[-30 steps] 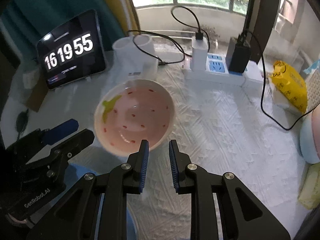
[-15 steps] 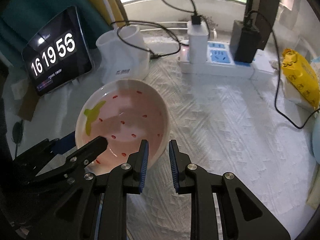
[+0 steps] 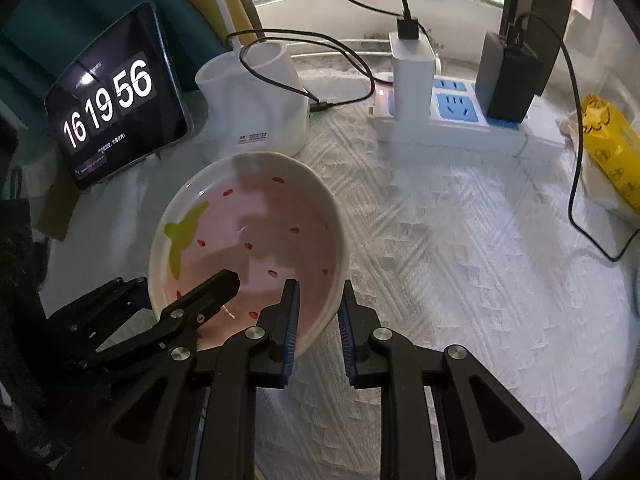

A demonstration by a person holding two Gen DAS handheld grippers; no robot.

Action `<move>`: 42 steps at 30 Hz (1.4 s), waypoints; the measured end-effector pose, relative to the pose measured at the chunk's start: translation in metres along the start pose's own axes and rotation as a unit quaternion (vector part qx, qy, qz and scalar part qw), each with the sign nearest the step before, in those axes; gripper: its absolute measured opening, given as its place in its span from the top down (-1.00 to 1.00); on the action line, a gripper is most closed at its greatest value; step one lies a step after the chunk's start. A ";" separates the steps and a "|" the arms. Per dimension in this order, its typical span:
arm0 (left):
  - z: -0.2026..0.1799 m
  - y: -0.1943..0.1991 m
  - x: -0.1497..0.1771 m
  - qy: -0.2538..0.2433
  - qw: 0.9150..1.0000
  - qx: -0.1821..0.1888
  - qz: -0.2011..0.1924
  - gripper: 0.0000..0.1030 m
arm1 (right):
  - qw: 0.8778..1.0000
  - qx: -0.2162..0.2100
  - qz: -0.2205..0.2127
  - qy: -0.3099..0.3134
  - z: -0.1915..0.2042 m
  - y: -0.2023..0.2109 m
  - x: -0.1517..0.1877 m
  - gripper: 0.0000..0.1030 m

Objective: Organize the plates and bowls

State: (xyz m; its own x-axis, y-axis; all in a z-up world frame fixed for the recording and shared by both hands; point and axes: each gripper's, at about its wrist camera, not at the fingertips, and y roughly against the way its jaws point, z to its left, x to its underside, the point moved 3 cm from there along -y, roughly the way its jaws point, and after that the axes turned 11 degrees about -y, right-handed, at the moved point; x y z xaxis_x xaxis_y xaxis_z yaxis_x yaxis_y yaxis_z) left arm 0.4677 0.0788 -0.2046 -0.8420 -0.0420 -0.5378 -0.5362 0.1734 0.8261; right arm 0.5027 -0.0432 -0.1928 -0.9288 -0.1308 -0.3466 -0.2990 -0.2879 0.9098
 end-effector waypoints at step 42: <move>-0.043 0.108 0.015 -0.034 0.995 0.000 -0.091 0.44 | 0.994 -0.023 -0.107 0.003 0.004 0.110 0.047 0.76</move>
State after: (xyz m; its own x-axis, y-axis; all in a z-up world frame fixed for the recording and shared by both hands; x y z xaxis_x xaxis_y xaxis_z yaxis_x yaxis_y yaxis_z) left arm 0.3944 0.0549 -0.1167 -0.7256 -0.0051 -0.6881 -0.6789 0.1682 0.7147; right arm 0.4257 -0.0772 -0.1083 -0.8432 -0.0676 -0.5334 -0.4798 -0.3530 0.8032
